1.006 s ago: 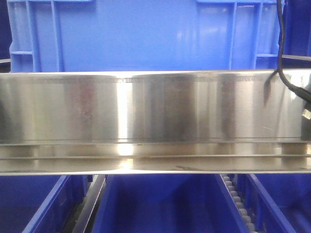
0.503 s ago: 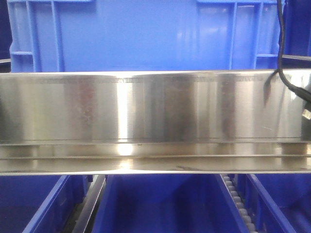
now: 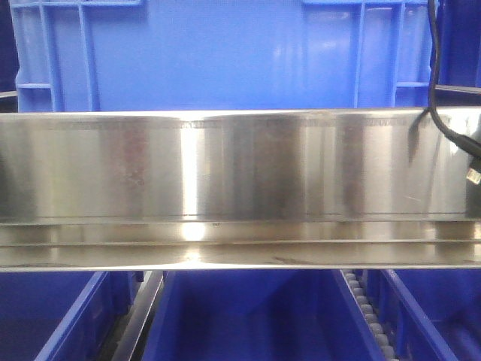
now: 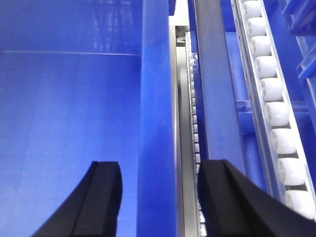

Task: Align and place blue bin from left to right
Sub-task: 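Close both grippers on the blue bin's near rim, then lift the blue bin with both grippers and pull it off the shelf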

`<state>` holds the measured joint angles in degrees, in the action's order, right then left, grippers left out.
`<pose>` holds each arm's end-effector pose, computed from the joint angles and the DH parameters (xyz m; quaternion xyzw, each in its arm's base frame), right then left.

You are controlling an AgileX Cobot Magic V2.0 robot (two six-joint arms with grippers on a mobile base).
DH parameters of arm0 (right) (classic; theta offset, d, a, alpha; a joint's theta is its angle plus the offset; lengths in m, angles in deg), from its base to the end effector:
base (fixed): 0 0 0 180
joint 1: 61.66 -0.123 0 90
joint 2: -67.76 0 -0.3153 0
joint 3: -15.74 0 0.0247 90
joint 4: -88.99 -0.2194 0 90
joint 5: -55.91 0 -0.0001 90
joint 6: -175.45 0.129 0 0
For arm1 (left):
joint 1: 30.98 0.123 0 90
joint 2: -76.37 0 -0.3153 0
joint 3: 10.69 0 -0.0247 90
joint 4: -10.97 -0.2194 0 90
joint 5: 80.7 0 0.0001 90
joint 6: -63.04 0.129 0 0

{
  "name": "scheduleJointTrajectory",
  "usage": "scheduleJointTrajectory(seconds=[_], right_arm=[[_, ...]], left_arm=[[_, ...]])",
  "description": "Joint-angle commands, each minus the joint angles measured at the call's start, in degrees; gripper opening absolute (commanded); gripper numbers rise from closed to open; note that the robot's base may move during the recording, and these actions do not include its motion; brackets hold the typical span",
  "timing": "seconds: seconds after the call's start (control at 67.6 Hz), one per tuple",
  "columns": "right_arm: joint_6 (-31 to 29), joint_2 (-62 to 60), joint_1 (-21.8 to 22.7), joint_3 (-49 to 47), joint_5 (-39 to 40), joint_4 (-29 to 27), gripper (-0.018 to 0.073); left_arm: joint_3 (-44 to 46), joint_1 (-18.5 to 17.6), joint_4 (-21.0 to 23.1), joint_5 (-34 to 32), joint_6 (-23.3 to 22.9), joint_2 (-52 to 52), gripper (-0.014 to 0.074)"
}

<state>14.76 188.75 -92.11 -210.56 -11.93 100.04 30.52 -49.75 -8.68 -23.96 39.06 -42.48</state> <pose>0.3954 0.2059 0.3747 -0.0972 0.9376 0.0473 0.3305 0.4396 -0.1111 0.3861 -0.0104 0.9087 0.0170 0.4169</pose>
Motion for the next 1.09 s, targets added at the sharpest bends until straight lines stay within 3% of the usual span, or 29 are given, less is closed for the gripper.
scheduleJointTrajectory(seconds=[0.0,0.163,0.252,1.08], right_arm=[[0.11,-0.37,-0.02,-0.39,0.31,0.79,0.0189],[0.11,-0.37,-0.02,-0.39,0.19,0.79,-0.0098],[0.11,-0.37,-0.02,-0.39,0.32,0.79,-0.0064],[1.2,-0.95,-0.02,-3.5,-0.94,1.0,-0.007]], left_arm=[[0.4,-0.27,0.03,-0.12,-0.23,-0.08,0.0131],[0.4,-0.27,0.03,0.12,-0.23,-0.08,-0.0111],[0.4,-0.27,0.03,0.34,-0.23,-0.08,-0.0111],[0.4,-0.67,-0.08,1.35,-0.34,1.81,-0.0111]])
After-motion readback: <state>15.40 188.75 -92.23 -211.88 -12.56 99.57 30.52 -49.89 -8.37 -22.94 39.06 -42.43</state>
